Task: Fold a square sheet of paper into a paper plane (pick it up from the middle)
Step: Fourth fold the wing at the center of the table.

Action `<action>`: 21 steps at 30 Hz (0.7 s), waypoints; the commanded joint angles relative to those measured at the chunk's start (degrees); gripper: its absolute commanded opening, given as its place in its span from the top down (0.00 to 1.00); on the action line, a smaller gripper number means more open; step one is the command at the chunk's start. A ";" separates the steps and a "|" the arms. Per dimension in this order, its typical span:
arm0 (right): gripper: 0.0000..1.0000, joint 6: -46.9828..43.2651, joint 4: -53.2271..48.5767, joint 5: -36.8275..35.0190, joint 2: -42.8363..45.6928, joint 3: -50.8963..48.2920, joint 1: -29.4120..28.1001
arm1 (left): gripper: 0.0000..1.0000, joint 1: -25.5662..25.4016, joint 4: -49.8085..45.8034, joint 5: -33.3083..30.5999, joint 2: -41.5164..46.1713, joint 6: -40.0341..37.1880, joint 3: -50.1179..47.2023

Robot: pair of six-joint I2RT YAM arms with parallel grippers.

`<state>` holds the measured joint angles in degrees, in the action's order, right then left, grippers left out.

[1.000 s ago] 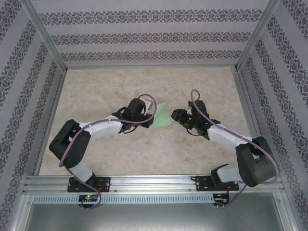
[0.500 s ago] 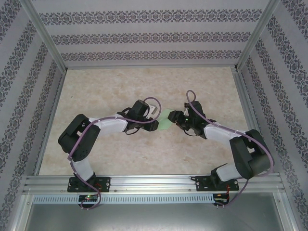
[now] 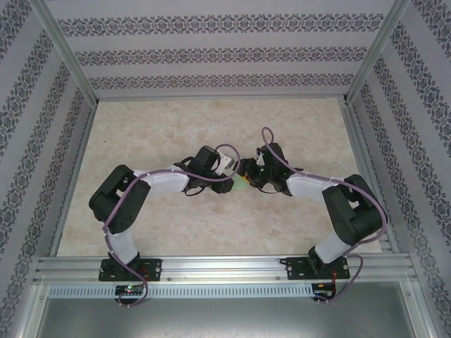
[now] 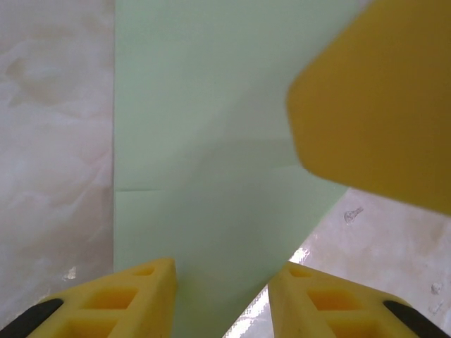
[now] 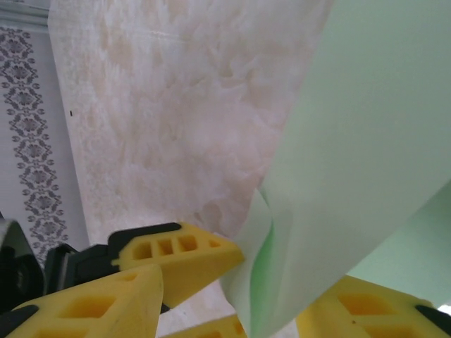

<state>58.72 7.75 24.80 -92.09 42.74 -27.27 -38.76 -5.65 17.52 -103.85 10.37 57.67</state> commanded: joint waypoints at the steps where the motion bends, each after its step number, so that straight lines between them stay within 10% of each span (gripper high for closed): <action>1: 0.53 2.86 -3.67 0.52 -1.60 2.01 -0.16 | 0.58 -0.42 1.16 1.11 1.06 -3.43 -0.10; 21: 0.89 8.62 -7.40 0.14 -0.70 1.74 1.25 | 0.37 0.26 5.65 0.88 9.45 -6.27 -7.79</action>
<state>65.06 -0.84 25.04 -94.43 44.77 -26.98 -38.65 -2.28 15.62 -95.88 7.31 51.20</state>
